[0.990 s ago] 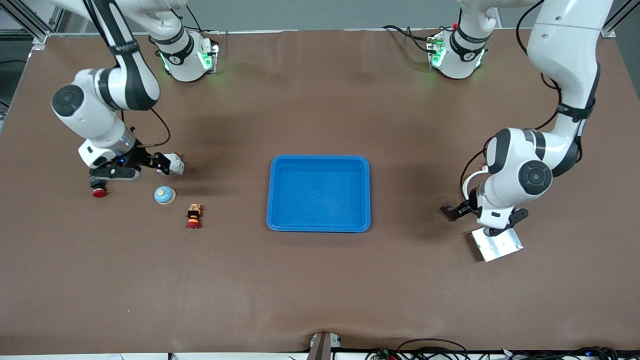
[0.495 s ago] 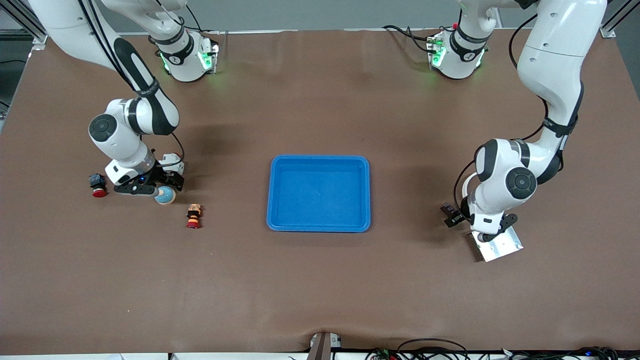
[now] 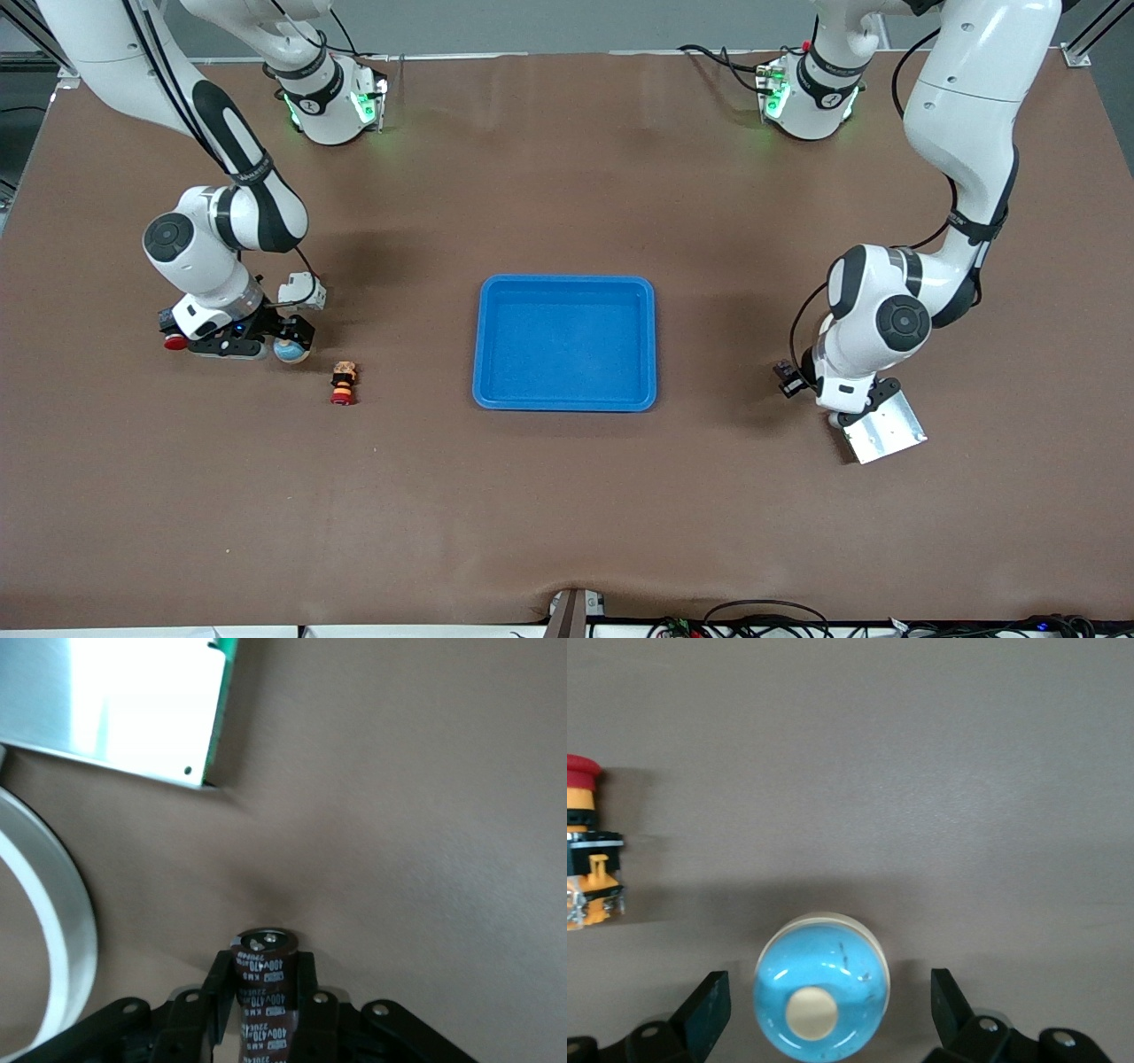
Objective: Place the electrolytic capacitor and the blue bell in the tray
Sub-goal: 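Grasp the brown capacitor while the right gripper grasps the blue bell, then release the capacitor into the tray while the right gripper lifts the bell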
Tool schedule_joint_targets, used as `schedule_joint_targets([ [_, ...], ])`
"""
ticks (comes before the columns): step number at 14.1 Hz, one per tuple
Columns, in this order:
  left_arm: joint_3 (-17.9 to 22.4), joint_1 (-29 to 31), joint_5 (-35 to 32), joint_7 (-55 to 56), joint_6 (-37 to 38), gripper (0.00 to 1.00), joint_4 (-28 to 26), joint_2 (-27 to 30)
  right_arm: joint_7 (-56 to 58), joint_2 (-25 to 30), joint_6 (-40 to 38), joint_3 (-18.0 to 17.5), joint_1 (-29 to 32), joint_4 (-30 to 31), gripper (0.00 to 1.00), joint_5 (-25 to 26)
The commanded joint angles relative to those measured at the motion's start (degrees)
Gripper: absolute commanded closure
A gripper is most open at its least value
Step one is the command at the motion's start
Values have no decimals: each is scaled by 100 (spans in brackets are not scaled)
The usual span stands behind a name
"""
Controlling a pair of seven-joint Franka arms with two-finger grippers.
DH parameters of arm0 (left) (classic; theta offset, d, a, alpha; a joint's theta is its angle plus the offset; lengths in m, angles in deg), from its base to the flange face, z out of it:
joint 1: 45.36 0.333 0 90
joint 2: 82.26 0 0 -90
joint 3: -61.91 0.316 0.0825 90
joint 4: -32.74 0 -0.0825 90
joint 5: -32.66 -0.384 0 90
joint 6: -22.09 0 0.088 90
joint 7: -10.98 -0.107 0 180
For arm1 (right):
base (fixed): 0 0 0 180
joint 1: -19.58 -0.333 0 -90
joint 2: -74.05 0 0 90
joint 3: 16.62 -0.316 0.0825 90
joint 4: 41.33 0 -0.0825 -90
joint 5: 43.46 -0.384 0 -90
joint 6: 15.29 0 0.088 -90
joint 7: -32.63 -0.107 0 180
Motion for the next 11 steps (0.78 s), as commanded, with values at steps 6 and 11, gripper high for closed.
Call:
schedule_joint_targets([
  [6, 17, -944, 30, 456, 225, 100, 154, 497, 69, -175, -28, -45, 78, -85, 0, -23],
  [11, -10, -1884, 30, 1429, 216, 100, 487, 418, 8, -262, -19, -54, -10, -199, 0, -67],
])
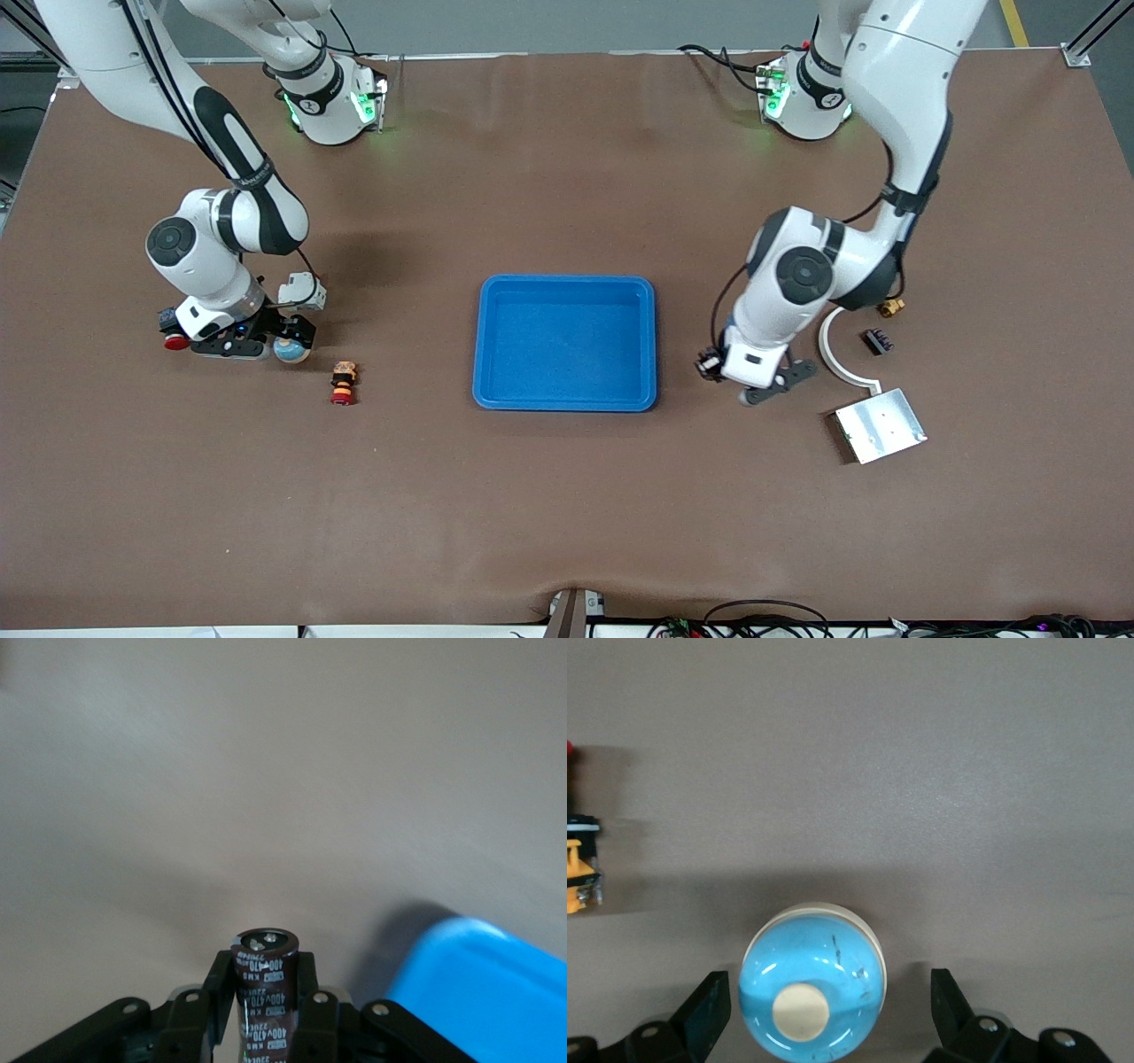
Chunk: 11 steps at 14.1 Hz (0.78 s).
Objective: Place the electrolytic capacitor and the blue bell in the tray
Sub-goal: 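Release the capacitor into the tray while the right gripper lifts the bell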
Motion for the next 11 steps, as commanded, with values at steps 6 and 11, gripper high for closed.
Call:
schedule_joint_targets([
  [6, 47, -1241, 30, 2144, 88, 100, 658, -570, -9, -240, -12, -41, -75, -221, 100, -66],
  [11, 56, -1444, 21, 3013, 140, 100, 579, -791, -1314, 214, -527, -146, -626, -125, 100, -75],
])
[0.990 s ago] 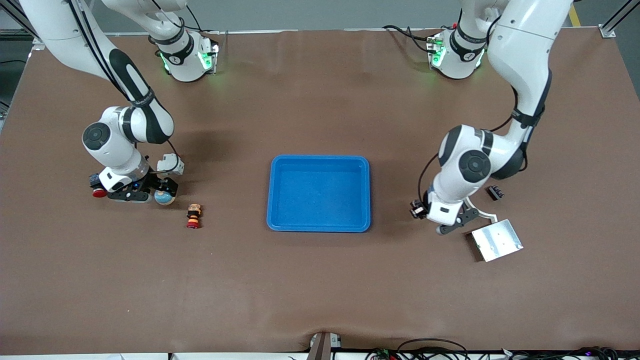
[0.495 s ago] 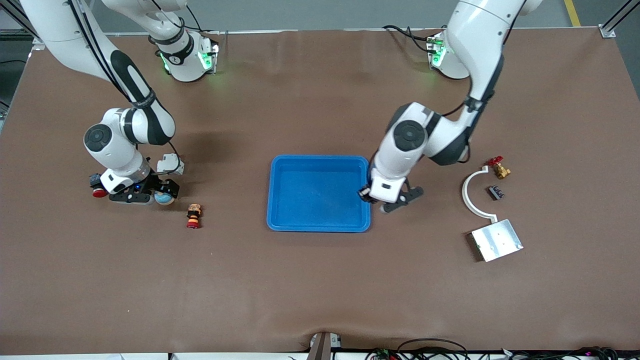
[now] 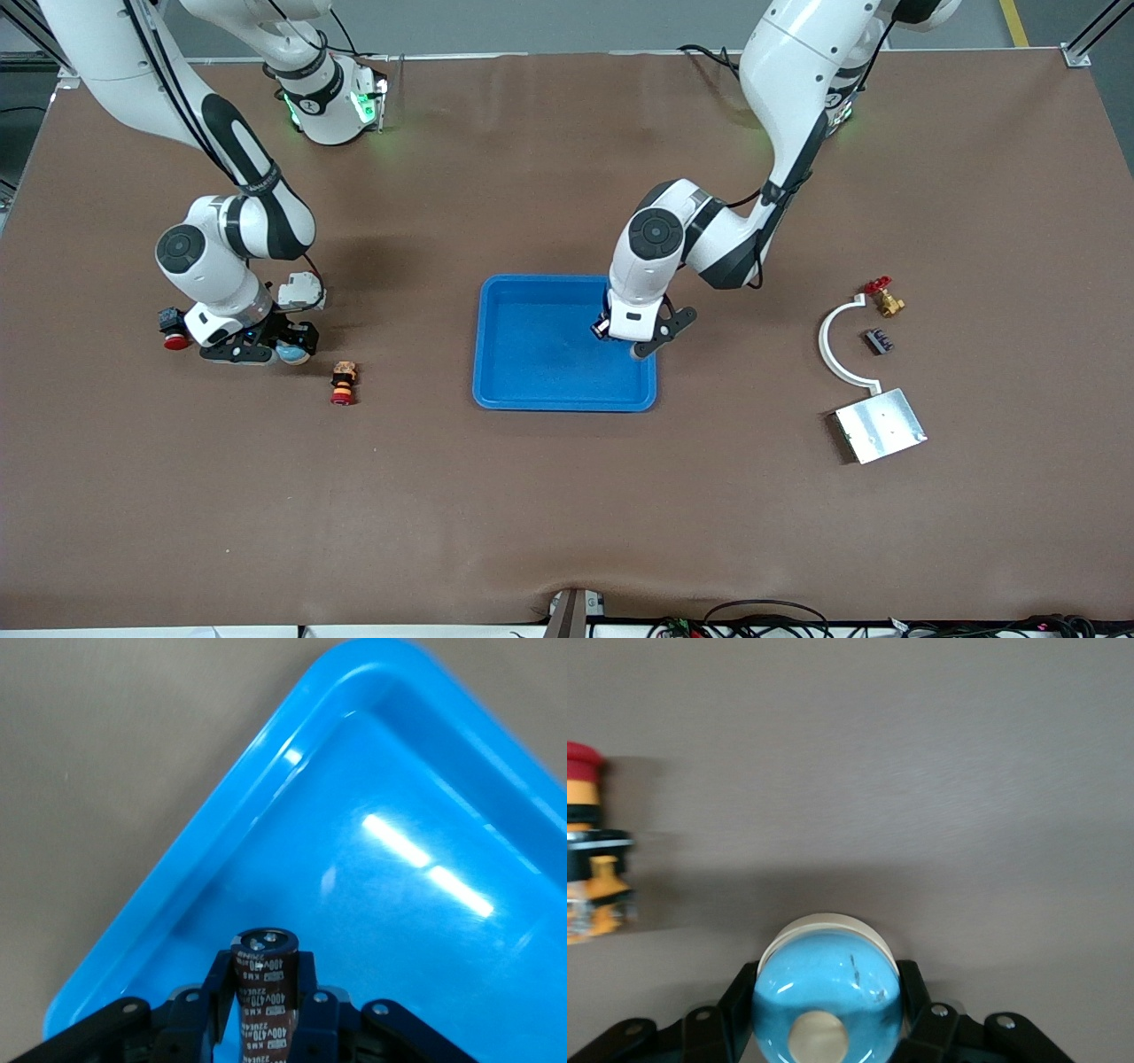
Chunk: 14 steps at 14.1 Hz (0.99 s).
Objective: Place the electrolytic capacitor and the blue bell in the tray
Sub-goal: 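Release the capacitor into the tray while the right gripper lifts the bell, then lower the bell into the tray while the left gripper grasps another capacitor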
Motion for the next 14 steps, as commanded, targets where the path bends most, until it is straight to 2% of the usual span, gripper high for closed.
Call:
schedule_joint_targets([
  [1, 58, -98, -5, 432, 251, 89, 66, -21, -1332, 580, -920, -54, -735, 24, 100, -69],
  [2, 66, -107, -40, 433, 365, 47, 75, -4, -1921, 791, -1273, -54, -1051, 24, 100, -69],
  [3, 66, -98, -58, 459, 418, 0, 75, 14, -2605, 976, -1434, -63, -1437, 16, 100, -69],
  [5, 93, -46, -67, 468, 550, 0, 75, 171, -4064, 1057, -1471, -54, -2290, -54, 100, -69],
  [7, 241, 155, -171, 320, 1040, 0, 118, 636, -5148, 995, -1505, -54, -2906, -317, 100, -69],
  [10, 242, 866, -418, -732, 1735, 0, 75, 1252, -6230, 741, -1505, -54, -3531, -721, 100, -69],
  [14, 251, 1728, -514, -2324, 2010, 0, -214, 1481, -6962, -32, -1611, -46, -3902, -1530, 100, -60],
])
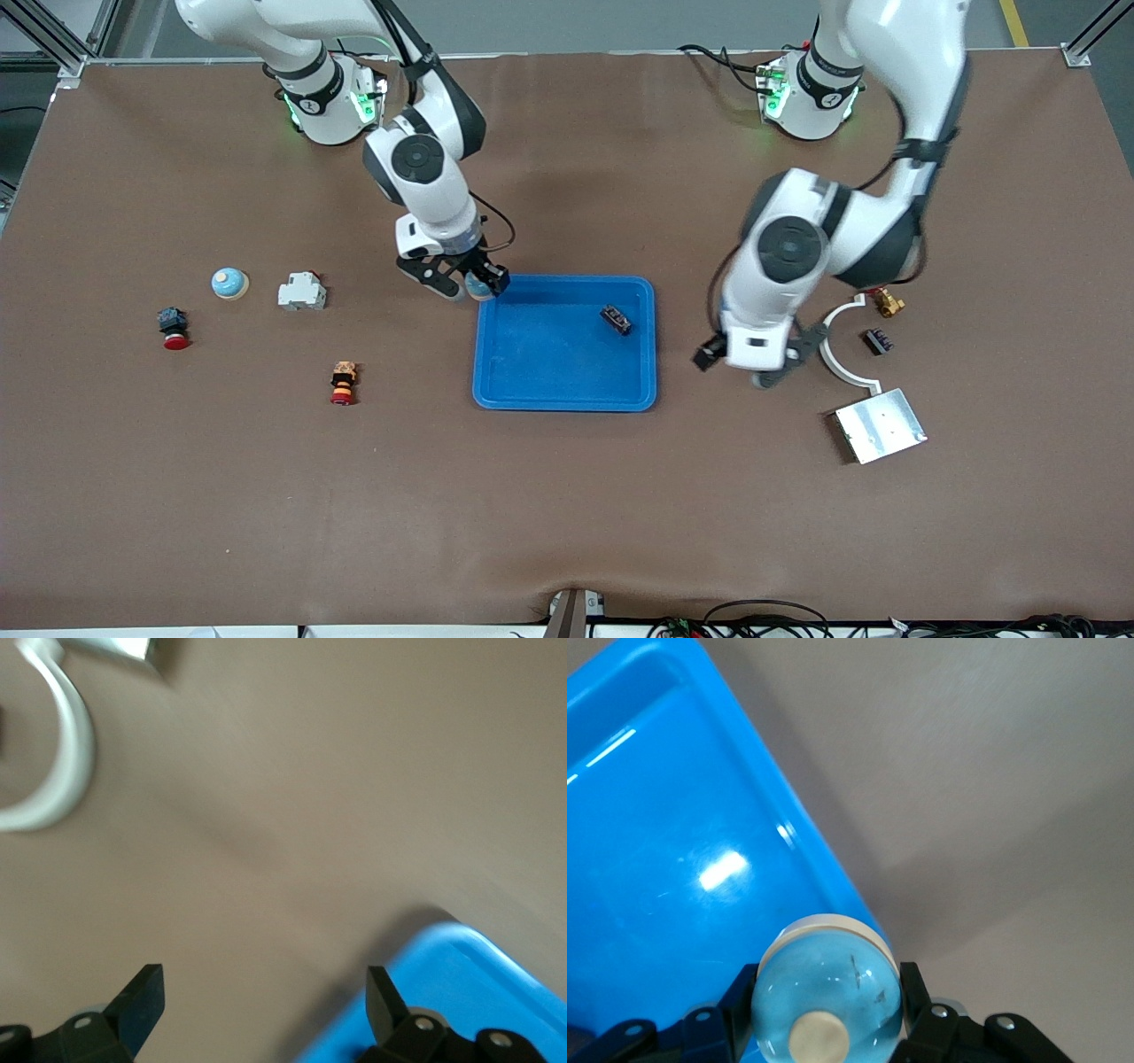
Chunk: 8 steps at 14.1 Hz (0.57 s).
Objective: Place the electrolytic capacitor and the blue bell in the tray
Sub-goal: 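Lower the bell into the tray while the left gripper grasps another capacitor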
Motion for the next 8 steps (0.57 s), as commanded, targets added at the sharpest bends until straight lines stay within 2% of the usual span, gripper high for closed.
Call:
schedule_joint_targets([
  [1, -41, 515, -249, -805, -39, 0, -416, 89, -361, -650, -130, 89, -170, -727, 100, -46],
  [5, -41, 1315, -820, -2018, -39, 0, -838, 72, -738, -1108, -410, 107, -311, -1307, 100, 42],
  [8, -59, 1922, -944, -2853, -153, 0, -970, 2, -994, -1424, -578, 160, -530, -1677, 100, 60],
])
